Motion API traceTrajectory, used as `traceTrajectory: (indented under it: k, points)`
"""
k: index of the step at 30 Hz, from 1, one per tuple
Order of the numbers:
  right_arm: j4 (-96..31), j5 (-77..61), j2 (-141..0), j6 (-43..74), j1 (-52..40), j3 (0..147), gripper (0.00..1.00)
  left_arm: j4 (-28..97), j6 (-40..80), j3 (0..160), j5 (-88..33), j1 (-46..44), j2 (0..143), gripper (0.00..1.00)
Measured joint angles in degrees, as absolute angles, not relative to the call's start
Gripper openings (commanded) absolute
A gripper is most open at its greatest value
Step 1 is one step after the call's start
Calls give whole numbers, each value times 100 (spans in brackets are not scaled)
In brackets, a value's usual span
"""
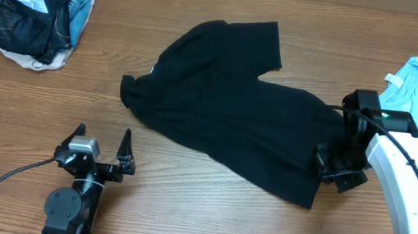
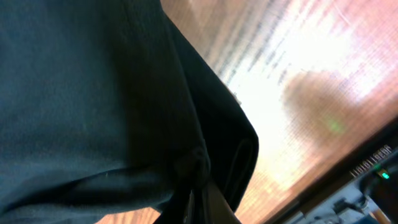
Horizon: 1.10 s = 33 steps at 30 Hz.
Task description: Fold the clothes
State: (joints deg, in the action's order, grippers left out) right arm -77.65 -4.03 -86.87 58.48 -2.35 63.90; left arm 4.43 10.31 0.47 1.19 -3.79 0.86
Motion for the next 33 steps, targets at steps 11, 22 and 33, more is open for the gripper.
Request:
traceTrajectory:
  k: [11,22,33]
  points:
    - [-8147,-447,-8687,6147,-235,6390,4,-193,1234,47,-1212,-379,86,100]
    - [-7817,-419,-8687,6237,-235,6390,4,1472,1452,1697,-1846,-379,1435,100]
    - [-7712,-408,-8687,6252,-235,6386,5,2746,1096,5347,-3208,-408,5892,100]
